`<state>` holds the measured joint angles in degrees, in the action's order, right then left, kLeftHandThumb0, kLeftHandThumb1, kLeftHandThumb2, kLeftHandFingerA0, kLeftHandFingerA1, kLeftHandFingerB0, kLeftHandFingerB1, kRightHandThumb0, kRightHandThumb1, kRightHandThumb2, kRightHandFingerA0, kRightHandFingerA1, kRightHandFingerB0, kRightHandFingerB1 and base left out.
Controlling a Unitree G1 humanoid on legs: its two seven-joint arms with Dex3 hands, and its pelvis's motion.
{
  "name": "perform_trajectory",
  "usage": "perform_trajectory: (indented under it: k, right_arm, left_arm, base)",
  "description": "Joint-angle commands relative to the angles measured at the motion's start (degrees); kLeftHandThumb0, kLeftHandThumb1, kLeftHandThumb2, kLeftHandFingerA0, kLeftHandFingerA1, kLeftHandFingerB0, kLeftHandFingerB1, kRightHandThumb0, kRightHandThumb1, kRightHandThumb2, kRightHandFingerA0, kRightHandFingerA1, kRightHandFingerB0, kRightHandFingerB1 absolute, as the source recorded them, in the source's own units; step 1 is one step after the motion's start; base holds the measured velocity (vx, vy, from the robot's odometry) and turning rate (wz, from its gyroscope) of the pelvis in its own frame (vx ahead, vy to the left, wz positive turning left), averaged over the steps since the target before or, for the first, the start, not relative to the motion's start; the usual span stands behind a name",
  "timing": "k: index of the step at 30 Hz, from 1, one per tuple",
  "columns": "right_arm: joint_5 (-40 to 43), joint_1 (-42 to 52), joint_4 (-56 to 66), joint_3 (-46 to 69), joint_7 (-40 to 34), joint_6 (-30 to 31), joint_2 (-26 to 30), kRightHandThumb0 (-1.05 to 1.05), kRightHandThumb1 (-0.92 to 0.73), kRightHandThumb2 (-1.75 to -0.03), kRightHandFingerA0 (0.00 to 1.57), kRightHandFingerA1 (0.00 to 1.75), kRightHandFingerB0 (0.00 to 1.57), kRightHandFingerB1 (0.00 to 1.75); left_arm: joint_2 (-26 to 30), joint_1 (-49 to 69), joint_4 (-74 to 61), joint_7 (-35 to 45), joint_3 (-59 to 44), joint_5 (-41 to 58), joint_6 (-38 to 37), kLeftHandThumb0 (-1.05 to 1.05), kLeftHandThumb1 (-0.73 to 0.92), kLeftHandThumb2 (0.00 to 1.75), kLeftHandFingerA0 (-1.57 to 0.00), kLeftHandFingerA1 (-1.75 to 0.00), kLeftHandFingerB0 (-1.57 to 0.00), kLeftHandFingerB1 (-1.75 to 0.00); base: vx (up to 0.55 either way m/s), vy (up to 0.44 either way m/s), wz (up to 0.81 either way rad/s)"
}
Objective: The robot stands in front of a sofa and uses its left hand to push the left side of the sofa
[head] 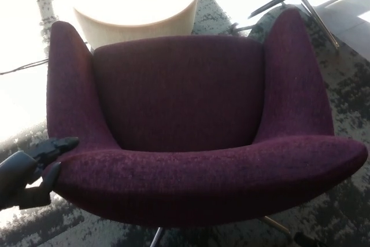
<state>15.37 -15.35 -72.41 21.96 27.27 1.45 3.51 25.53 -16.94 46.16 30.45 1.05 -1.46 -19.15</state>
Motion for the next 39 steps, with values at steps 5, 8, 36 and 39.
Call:
perform_trajectory:
  k: [5, 8, 36, 39]
  right_arm:
    - [-0.04, 0.81, -0.12, -0.15, -1.11, -0.15, 0.26, -0.55, -0.27, -1.50, 0.37, 1.41, 0.29, 1.22]
    - [0.00, 1.55, -0.05, -0.28, -0.87, -0.68, 0.17, -0.55, -0.29, -1.42, 0.34, 1.45, 0.23, 1.24]
    - [1.37, 1.59, 0.14, 1.50, -0.93, 0.16, -0.22, -0.61, -0.28, -1.45, 0.52, 1.27, 0.44, 1.13]
    - [1.26, 1.44, 0.24, 1.39, -0.98, 0.23, -0.42, -0.62, -0.27, -1.40, 0.54, 1.26, 0.44, 1.11]
  left_arm:
    - [-1.63, 4.03, 4.41, -5.35, -5.76, 3.10, -4.42, -0.86, 0.82, 1.18, -0.04, -0.40, -0.12, -0.27]
    - [-4.12, 7.49, 8.27, -6.17, -10.27, 5.91, -7.62, -0.95, 0.83, 1.19, -0.18, -0.47, 0.00, -0.33]
    - [-12.20, 20.70, 21.72, -8.75, -9.25, 3.21, -12.73, -0.79, 0.92, 0.78, -0.07, -0.23, -0.08, -0.25]
    - [-12.15, 20.63, 21.44, -8.03, -9.44, 3.86, -12.79, -0.88, 0.82, 0.92, -0.09, -0.24, -0.09, -0.25]
  base:
    - [0.00, 0.000, 0.00]
    - [0.00, 0.000, 0.00]
    - [0.00, 0.000, 0.00]
    - [0.00, 0.000, 0.00]
